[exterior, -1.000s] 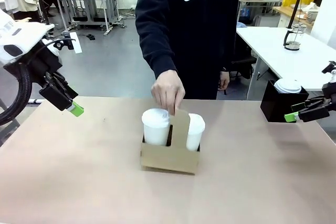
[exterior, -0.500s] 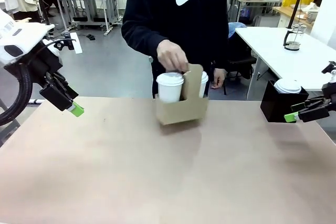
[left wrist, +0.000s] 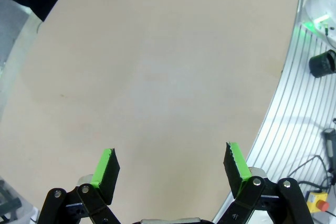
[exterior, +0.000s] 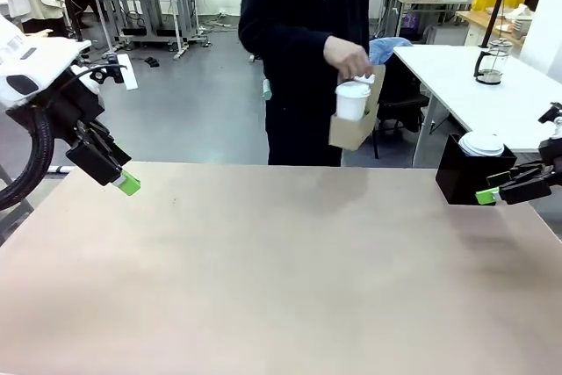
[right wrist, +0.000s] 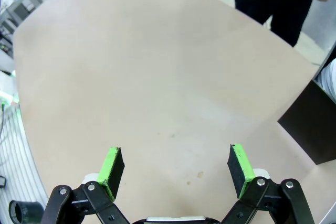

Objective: Pour a drink into a cup and package it in a carrier.
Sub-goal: Insert the held 600 ml Paper Cup into the Cup Carrier.

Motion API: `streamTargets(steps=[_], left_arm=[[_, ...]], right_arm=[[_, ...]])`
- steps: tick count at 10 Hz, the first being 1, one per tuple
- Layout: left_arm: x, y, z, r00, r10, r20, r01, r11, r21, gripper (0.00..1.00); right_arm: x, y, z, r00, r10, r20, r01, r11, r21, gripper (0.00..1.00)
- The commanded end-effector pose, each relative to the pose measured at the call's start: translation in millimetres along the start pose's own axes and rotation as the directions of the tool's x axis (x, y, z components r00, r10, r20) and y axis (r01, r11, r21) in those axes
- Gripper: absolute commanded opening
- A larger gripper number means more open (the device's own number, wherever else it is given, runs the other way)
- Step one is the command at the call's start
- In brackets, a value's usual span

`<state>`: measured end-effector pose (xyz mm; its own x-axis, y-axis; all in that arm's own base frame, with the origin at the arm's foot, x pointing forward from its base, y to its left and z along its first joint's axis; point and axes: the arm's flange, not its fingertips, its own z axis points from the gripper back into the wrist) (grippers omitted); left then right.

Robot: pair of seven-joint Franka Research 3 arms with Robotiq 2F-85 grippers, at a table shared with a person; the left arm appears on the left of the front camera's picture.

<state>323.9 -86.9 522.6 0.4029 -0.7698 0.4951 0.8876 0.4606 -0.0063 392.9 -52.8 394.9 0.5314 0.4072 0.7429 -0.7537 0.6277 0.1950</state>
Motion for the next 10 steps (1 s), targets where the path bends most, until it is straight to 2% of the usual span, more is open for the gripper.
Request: streamTargets(steps=[1, 10], left_arm=[[-1.3, 0.5, 0.9, 1.000, -0.010, 0.006, 0.010, 1.000, -0.005, 1.00], [-1.3, 0.5, 0.9, 1.000, -0.010, 0.006, 0.010, 1.000, -0.005, 1.00]], right_arm=[[-0.2, -0.6, 1.4, 1.000, 0.001, -0.007, -0.001, 1.000, -0.008, 1.00], [-0.2, -0.6, 1.4, 1.000, 0.001, -0.007, -0.001, 1.000, -0.008, 1.00]])
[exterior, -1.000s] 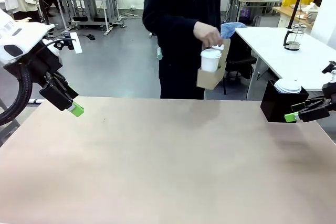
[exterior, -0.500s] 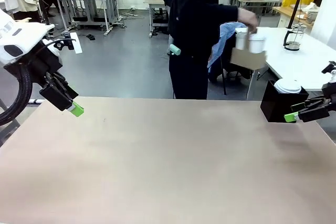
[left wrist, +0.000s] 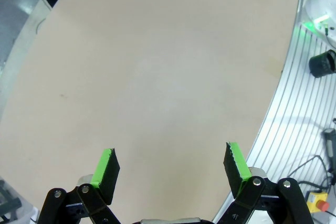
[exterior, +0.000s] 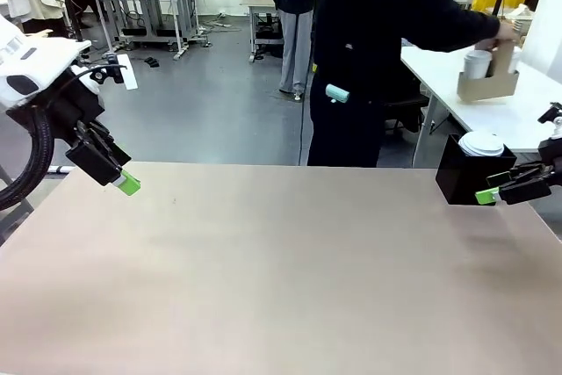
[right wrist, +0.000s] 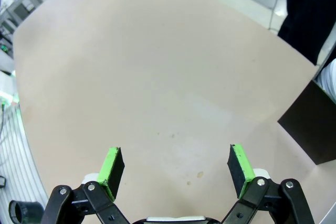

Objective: Pour a drink into a cup and package it in a carrier.
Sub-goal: Insert the held 600 ml Paper Cup into the Cup Carrier.

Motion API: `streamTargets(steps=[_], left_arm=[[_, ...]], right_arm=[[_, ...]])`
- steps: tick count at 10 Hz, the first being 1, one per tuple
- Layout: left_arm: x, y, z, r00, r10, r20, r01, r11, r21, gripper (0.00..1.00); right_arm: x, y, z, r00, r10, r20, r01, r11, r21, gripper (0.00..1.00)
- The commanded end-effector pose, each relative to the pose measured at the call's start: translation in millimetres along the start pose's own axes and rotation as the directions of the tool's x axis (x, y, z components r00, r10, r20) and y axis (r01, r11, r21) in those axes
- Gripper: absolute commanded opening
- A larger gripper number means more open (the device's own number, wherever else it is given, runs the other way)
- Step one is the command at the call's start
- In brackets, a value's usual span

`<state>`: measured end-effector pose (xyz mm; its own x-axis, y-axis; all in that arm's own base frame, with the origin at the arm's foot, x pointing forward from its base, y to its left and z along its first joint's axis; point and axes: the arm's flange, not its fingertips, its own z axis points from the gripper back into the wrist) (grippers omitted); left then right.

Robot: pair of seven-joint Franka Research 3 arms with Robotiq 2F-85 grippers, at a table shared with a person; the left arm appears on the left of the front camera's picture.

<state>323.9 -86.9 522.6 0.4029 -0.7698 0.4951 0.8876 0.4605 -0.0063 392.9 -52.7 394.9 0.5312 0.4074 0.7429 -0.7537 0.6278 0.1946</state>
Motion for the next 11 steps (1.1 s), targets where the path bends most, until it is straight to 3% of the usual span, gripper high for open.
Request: streamTargets(steps=[1, 11], left_arm=[[-1.3, 0.5, 0.9, 1.000, -0.010, 0.006, 0.010, 1.000, -0.005, 1.00], [-1.3, 0.5, 0.9, 1.000, -0.010, 0.006, 0.010, 1.000, -0.005, 1.00]], right_arm=[[-0.3, -0.6, 1.5, 1.000, 0.001, -0.007, -0.001, 1.000, -0.008, 1.00], [-0.3, -0.6, 1.5, 1.000, 0.001, -0.007, -0.001, 1.000, -0.008, 1.00]])
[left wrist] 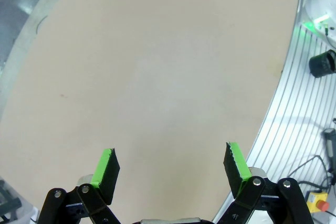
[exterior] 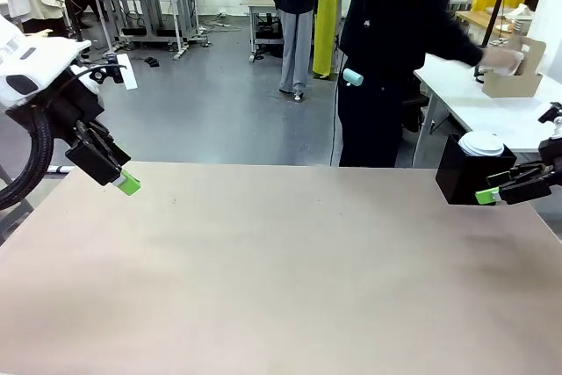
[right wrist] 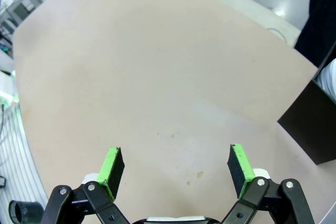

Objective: Pour a drink into a cup and package it in a carrier.
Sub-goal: Insert the held 600 ml Paper Cup into the Cup Carrier.

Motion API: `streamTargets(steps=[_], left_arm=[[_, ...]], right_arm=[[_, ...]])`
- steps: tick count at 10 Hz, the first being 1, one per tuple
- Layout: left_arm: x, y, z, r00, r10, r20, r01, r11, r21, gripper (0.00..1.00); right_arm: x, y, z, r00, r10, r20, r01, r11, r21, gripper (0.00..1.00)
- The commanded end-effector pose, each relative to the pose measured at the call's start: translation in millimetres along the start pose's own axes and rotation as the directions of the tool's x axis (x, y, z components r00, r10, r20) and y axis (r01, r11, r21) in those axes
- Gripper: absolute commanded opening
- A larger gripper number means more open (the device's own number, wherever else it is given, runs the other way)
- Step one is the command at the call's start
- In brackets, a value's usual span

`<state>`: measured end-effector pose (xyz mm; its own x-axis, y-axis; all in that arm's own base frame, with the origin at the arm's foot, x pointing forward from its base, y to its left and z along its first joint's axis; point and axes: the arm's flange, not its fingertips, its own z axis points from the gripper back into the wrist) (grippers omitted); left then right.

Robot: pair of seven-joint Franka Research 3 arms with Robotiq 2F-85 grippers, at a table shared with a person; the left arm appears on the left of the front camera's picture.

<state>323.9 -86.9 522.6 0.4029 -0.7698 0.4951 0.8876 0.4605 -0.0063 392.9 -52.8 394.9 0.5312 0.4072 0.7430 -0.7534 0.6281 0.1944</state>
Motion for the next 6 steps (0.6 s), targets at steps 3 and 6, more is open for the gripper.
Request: streamTargets(steps=[3, 6], left_arm=[[-1.3, 0.5, 0.9, 1.000, -0.010, 0.006, 0.010, 1.000, -0.005, 1.00], [-1.3, 0.5, 0.9, 1.000, -0.010, 0.006, 0.010, 1.000, -0.005, 1.00]], right_arm=[[-0.3, -0.5, 1.4, 1.000, 0.001, -0.007, -0.001, 1.000, -0.008, 1.00], [-0.3, -0.5, 1.4, 1.000, 0.001, -0.007, -0.001, 1.000, -0.008, 1.00]])
